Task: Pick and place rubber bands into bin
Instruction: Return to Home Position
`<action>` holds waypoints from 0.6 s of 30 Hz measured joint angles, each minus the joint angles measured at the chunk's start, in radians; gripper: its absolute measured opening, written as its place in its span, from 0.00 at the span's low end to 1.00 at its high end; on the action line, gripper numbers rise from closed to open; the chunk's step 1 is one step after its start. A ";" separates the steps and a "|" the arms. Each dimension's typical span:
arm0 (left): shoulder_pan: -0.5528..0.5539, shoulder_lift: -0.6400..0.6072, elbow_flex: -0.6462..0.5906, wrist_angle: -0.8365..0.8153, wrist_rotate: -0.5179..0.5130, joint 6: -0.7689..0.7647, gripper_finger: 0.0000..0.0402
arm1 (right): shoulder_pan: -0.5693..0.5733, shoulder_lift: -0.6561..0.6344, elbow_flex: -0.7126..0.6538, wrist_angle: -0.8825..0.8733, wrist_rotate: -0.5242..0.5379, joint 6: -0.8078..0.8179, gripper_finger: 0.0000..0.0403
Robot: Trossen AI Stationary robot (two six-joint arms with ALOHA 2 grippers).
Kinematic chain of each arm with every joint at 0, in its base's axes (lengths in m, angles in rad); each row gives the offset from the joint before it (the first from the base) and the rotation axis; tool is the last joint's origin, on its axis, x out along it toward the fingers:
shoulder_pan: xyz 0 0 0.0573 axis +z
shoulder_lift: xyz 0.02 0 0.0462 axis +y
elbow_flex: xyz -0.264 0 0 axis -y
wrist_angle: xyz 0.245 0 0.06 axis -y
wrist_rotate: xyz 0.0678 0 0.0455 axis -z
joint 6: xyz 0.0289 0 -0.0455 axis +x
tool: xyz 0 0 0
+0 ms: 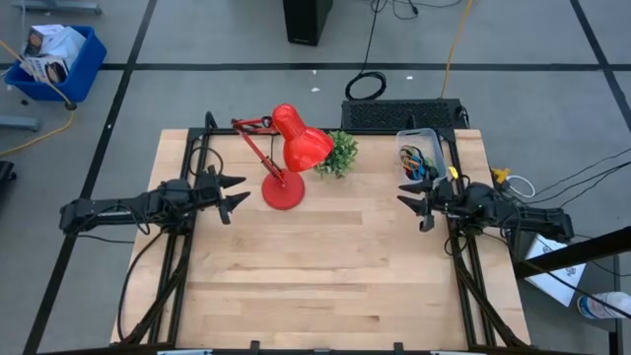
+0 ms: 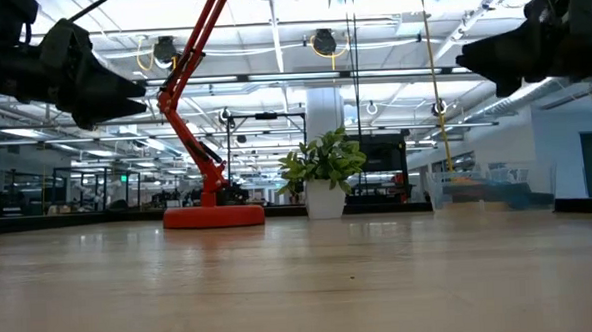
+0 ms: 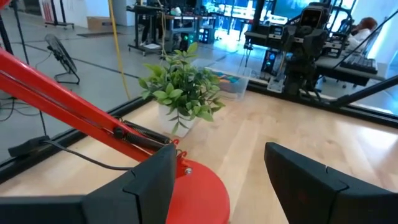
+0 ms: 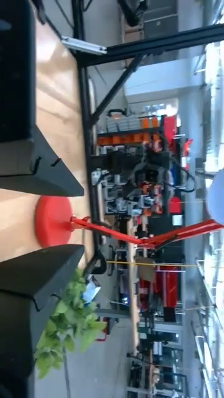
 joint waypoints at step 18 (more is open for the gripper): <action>0.002 0.001 -0.104 0.175 0.019 0.011 0.63 | 0.000 0.000 0.002 -0.076 0.000 0.033 0.32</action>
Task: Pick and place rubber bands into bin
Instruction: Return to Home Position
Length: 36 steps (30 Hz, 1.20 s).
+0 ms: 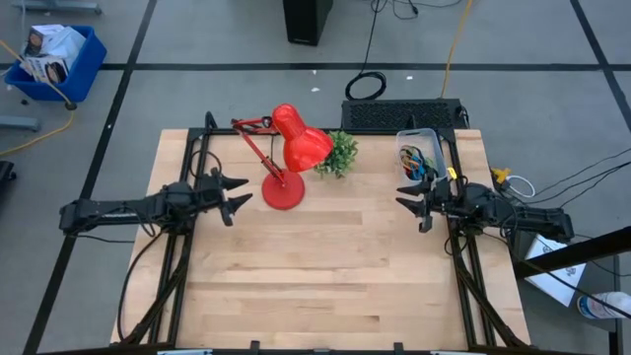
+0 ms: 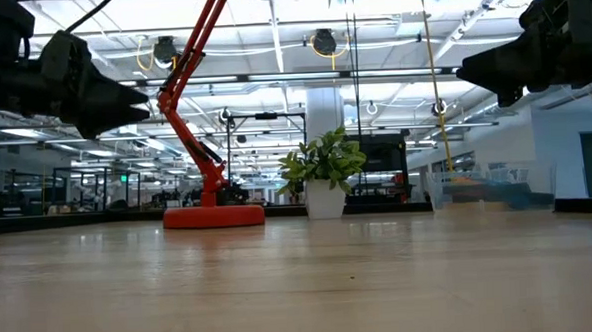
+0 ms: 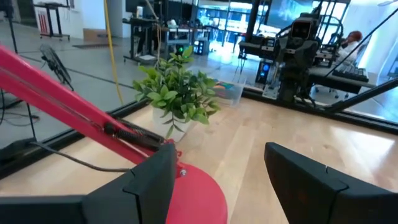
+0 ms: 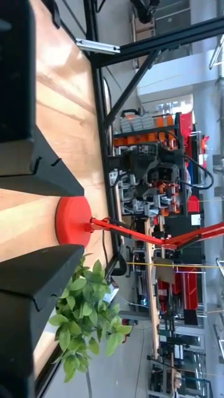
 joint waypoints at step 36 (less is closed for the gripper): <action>0.004 0.002 0.000 -0.031 -0.036 0.226 0.63 | 0.000 0.000 -0.002 0.000 0.003 0.001 0.32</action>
